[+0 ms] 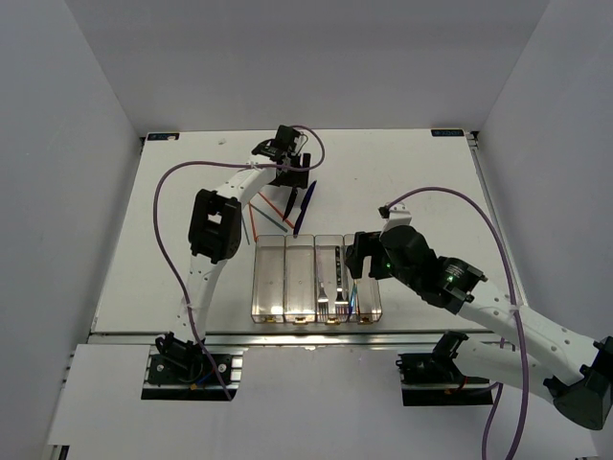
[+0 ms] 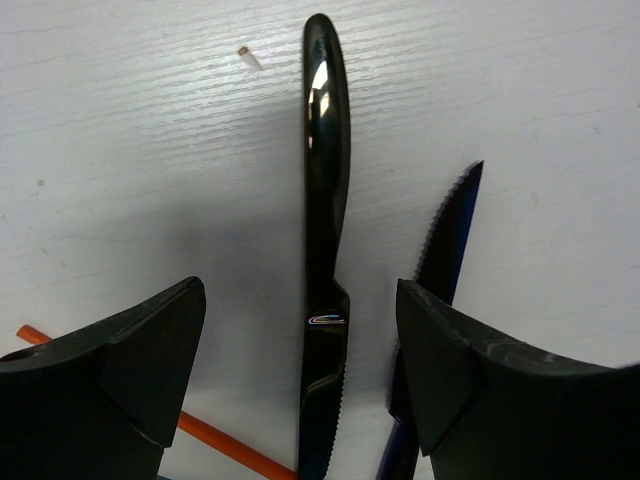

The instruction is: Sort the eating utensils into containers

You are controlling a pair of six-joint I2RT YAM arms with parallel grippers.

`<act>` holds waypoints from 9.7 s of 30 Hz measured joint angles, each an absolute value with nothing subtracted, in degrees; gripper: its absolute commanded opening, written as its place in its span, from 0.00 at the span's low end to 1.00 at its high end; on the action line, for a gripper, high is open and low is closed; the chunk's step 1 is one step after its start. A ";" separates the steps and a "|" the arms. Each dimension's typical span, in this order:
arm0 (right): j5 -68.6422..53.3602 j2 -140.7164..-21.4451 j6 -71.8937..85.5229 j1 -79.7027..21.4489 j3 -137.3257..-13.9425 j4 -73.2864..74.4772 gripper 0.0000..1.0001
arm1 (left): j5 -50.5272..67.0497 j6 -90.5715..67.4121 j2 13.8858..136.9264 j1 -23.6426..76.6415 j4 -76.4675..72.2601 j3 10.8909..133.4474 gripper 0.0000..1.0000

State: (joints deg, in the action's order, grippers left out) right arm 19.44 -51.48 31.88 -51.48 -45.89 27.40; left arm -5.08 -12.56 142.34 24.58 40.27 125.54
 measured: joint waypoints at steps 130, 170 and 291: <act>21.52 -47.77 29.67 -51.44 -42.74 26.98 0.89 | -16.08 -34.92 88.31 40.77 28.14 70.78 0.00; 20.82 -47.31 31.16 -51.42 -42.59 28.56 0.89 | -23.94 -46.57 79.92 51.24 12.82 48.12 0.69; 22.41 -42.63 30.79 -51.33 -41.34 30.48 0.89 | -8.71 -21.82 117.36 32.64 45.17 112.68 0.00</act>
